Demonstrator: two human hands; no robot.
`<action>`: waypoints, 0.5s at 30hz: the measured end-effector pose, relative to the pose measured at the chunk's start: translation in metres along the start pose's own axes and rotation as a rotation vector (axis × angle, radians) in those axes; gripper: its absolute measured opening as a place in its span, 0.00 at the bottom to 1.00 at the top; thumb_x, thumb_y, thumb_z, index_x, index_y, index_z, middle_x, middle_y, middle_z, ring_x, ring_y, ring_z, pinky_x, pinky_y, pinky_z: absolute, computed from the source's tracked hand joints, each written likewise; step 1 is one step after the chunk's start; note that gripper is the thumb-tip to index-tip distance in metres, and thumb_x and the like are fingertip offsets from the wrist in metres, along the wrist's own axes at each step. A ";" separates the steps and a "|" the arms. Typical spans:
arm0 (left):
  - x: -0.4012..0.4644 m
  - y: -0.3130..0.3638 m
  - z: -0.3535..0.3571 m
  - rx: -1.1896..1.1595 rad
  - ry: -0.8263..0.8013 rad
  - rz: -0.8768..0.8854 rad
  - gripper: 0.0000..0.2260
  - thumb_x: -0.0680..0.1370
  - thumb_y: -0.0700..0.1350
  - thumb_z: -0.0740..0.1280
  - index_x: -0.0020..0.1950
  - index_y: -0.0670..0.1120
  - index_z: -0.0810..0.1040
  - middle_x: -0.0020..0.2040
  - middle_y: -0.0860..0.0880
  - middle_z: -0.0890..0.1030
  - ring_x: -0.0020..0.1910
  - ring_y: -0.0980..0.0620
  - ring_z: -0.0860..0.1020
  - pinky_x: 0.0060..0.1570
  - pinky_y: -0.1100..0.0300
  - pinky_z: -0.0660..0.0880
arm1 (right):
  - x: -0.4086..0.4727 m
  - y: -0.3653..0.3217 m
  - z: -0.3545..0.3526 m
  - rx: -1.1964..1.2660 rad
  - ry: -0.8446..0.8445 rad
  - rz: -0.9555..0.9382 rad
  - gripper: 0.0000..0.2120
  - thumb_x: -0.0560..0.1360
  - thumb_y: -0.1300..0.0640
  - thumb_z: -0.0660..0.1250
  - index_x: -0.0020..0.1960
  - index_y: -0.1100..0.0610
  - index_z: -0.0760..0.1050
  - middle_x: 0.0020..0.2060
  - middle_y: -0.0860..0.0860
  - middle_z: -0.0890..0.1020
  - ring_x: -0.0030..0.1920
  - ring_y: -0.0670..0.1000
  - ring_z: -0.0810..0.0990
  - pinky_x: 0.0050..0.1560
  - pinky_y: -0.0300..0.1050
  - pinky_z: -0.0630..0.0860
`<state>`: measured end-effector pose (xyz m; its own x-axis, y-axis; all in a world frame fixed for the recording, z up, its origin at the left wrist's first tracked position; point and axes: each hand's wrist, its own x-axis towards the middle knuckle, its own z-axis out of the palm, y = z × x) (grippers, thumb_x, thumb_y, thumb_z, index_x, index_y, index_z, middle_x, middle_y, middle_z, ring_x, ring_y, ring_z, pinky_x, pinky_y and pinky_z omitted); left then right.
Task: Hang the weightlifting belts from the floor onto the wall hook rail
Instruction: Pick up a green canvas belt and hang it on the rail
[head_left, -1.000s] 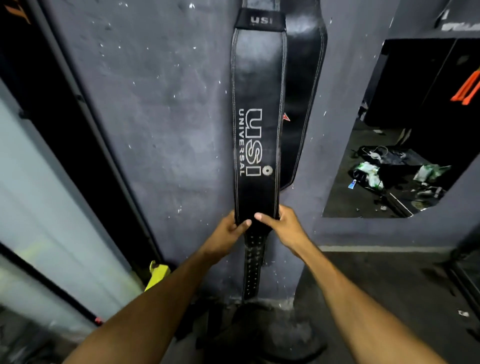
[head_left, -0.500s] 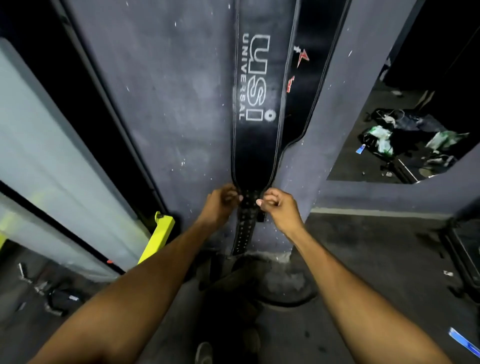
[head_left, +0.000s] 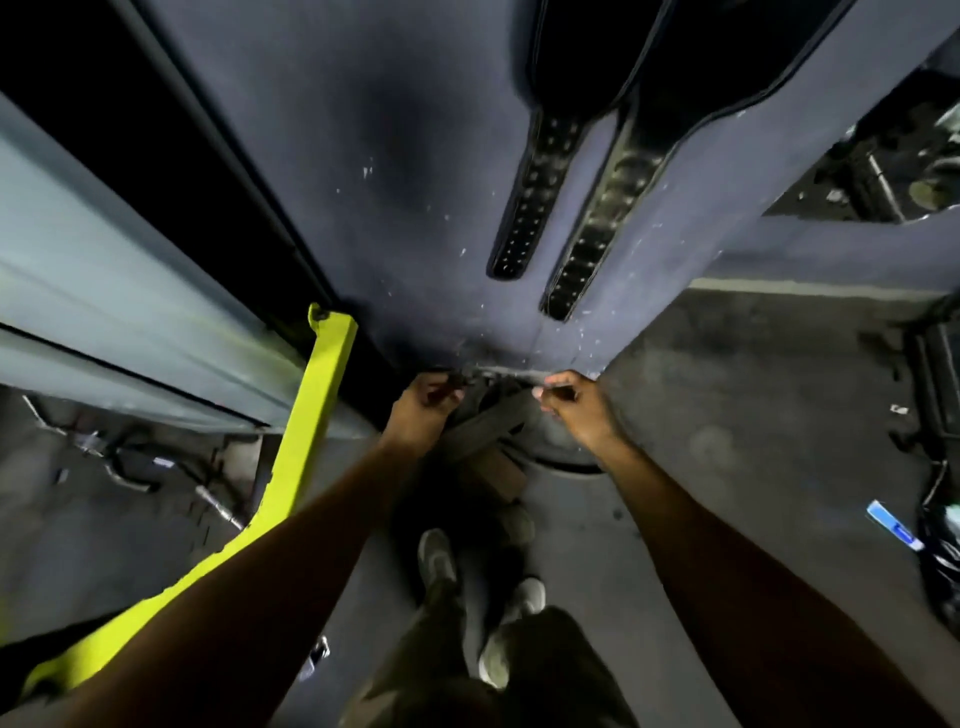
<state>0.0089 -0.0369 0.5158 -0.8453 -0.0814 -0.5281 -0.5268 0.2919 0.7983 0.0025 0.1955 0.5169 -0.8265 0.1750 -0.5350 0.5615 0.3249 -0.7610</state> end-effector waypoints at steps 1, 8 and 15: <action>0.008 -0.010 0.000 -0.001 0.005 -0.035 0.12 0.78 0.41 0.73 0.61 0.42 0.79 0.57 0.39 0.85 0.60 0.44 0.82 0.66 0.46 0.77 | 0.006 0.006 0.006 -0.019 -0.013 0.014 0.14 0.78 0.60 0.75 0.60 0.65 0.79 0.50 0.65 0.85 0.50 0.61 0.85 0.60 0.59 0.80; 0.071 -0.090 0.013 0.091 -0.040 -0.224 0.14 0.80 0.42 0.70 0.63 0.36 0.79 0.61 0.35 0.82 0.60 0.38 0.81 0.60 0.49 0.78 | 0.080 0.070 0.058 -0.136 -0.096 0.084 0.16 0.77 0.53 0.76 0.61 0.60 0.81 0.56 0.59 0.87 0.57 0.61 0.86 0.64 0.63 0.79; 0.172 -0.226 0.053 -0.014 0.028 -0.469 0.13 0.84 0.37 0.62 0.43 0.51 0.75 0.53 0.38 0.78 0.53 0.43 0.76 0.54 0.52 0.71 | 0.216 0.202 0.175 -0.239 -0.323 0.134 0.16 0.78 0.55 0.75 0.62 0.62 0.80 0.54 0.59 0.86 0.57 0.59 0.85 0.62 0.55 0.80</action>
<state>-0.0130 -0.0661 0.2292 -0.5174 -0.2270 -0.8251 -0.8536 0.2050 0.4789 -0.0553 0.1358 0.1837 -0.6701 -0.0575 -0.7401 0.6066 0.5323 -0.5906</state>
